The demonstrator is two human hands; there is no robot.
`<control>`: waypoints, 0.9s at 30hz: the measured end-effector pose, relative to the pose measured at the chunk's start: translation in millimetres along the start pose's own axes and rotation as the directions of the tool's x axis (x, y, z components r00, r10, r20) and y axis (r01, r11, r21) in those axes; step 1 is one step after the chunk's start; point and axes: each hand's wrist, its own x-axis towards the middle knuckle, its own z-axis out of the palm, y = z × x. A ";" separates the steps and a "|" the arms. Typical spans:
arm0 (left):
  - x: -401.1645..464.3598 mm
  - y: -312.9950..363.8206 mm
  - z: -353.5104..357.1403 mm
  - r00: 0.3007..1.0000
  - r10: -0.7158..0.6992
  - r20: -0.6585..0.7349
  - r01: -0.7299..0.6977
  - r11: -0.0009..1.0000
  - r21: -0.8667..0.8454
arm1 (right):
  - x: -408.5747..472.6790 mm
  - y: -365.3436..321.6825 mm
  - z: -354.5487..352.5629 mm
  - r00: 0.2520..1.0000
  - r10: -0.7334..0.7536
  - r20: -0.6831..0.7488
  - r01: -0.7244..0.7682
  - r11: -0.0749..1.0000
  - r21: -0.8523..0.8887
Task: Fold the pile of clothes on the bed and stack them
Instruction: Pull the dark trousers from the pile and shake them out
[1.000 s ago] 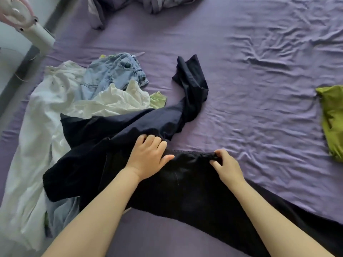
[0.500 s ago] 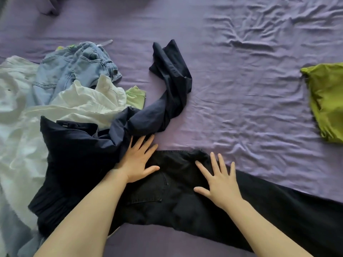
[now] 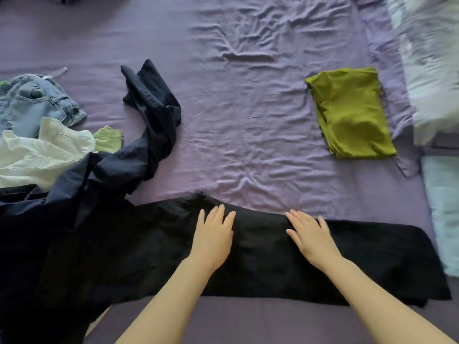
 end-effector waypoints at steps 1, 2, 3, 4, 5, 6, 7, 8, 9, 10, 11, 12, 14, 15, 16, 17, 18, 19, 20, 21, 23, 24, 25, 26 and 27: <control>7.0 21.5 1.8 0.999 0.035 -0.005 -0.035 0.999 -0.018 | -2.9 18.1 -2.6 0.999 0.032 -0.002 -0.032 0.999 0.001; 14.4 41.3 3.3 0.998 0.070 -0.007 -0.070 0.997 -0.036 | -5.1 34.4 -4.8 0.998 0.059 -0.008 -0.059 0.998 -0.002; 21.7 59.6 4.3 0.995 0.099 -0.005 -0.099 0.993 -0.059 | -7.4 49.5 -6.5 0.996 0.084 -0.014 -0.084 0.996 -0.007; 29.0 76.4 5.0 0.993 0.115 0.006 -0.114 0.990 -0.087 | -9.1 63.3 -8.0 0.994 0.108 -0.019 -0.108 0.994 -0.012; 36.2 91.4 5.4 0.993 0.118 0.023 -0.114 0.986 -0.120 | -10.8 75.7 -9.5 0.991 0.133 -0.021 -0.133 0.991 -0.016; 42.8 105.0 5.7 0.993 0.113 0.042 -0.105 0.983 -0.153 | -12.0 86.7 -11.1 0.988 0.155 -0.020 -0.155 0.988 -0.017; 48.8 116.8 6.0 0.993 0.105 0.057 -0.093 0.979 -0.181 | -13.2 96.3 -12.8 0.985 0.170 -0.022 -0.171 0.985 -0.019; 54.0 127.0 6.4 0.993 0.097 0.066 -0.081 0.975 -0.206 | -14.3 104.5 -14.4 0.984 0.174 -0.033 -0.175 0.984 -0.019; 58.4 136.2 7.0 0.994 0.087 0.072 -0.068 0.971 -0.229 | -15.4 111.7 -15.9 0.985 0.164 -0.053 -0.165 0.986 -0.011; 62.1 145.0 7.7 0.994 0.079 0.077 -0.057 0.967 -0.250 | -16.7 118.4 -17.1 0.987 0.141 -0.083 -0.140 0.990 0.007; 65.3 153.7 8.4 0.994 0.075 0.082 -0.052 0.964 -0.261 | -18.6 124.6 -18.0 0.988 0.109 -0.113 -0.105 0.994 0.038; 68.0 162.2 8.9 0.993 0.078 0.085 -0.054 0.964 -0.261 | -20.8 130.0 -19.1 0.988 0.079 -0.136 -0.069 0.995 0.078; 71.3 178.8 8.8 0.991 0.098 0.094 -0.073 0.967 -0.243 | -27.6 141.1 -22.5 0.990 0.049 -0.131 -0.030 0.989 0.142; 72.0 186.2 8.4 0.989 0.112 0.099 -0.087 0.970 -0.229 | -32.0 147.1 -24.1 0.992 0.043 -0.115 -0.025 0.989 0.148; 72.3 192.2 7.7 0.986 0.130 0.101 -0.106 0.971 -0.215 | -36.0 153.1 -25.5 0.994 0.038 -0.102 -0.024 0.990 0.137; 71.8 196.2 6.4 0.983 0.149 0.106 -0.124 0.969 -0.214 | -39.9 159.3 -26.5 0.995 0.031 -0.095 -0.020 0.993 0.115; 70.1 198.3 4.1 0.980 0.162 0.120 -0.130 0.963 -0.238 | -43.4 164.8 -27.8 0.995 0.017 -0.100 -0.006 0.994 0.107; 66.9 198.0 0.6 0.975 0.168 0.144 -0.123 0.952 -0.280 | -47.0 168.7 -29.5 0.994 -0.004 -0.108 0.018 0.992 0.128; 63.1 195.3 -3.2 0.969 0.171 0.176 -0.105 0.937 -0.332 | -50.6 170.0 -31.9 0.993 -0.021 -0.112 0.042 0.980 0.193; 58.6 189.8 -6.9 0.962 0.173 0.211 -0.079 0.917 -0.392 | -54.4 168.4 -35.3 0.995 -0.027 -0.096 0.054 0.955 0.290; 46.0 174.8 -14.8 0.949 0.160 0.272 -0.008 0.875 -0.485 | -62.7 155.7 -39.8 0.997 -0.055 -0.048 0.071 0.898 0.434; 38.7 166.6 -18.4 0.942 0.149 0.300 0.024 0.864 -0.504 | -65.9 145.8 -38.5 0.996 -0.077 -0.045 0.089 0.883 0.461; 31.0 158.9 -20.4 0.934 0.137 0.329 0.047 0.867 -0.495 | -69.2 134.6 -33.9 0.995 -0.095 -0.040 0.102 0.873 0.477; 23.8 152.1 -20.5 0.928 0.122 0.351 0.059 0.884 -0.464 | -72.1 123.4 -26.1 0.994 -0.105 -0.035 0.108 0.862 0.495; 17.8 146.0 -18.5 0.928 0.098 0.360 0.064 0.908 -0.414 | -74.2 113.4 -16.0 0.994 -0.106 -0.029 0.105 0.847 0.522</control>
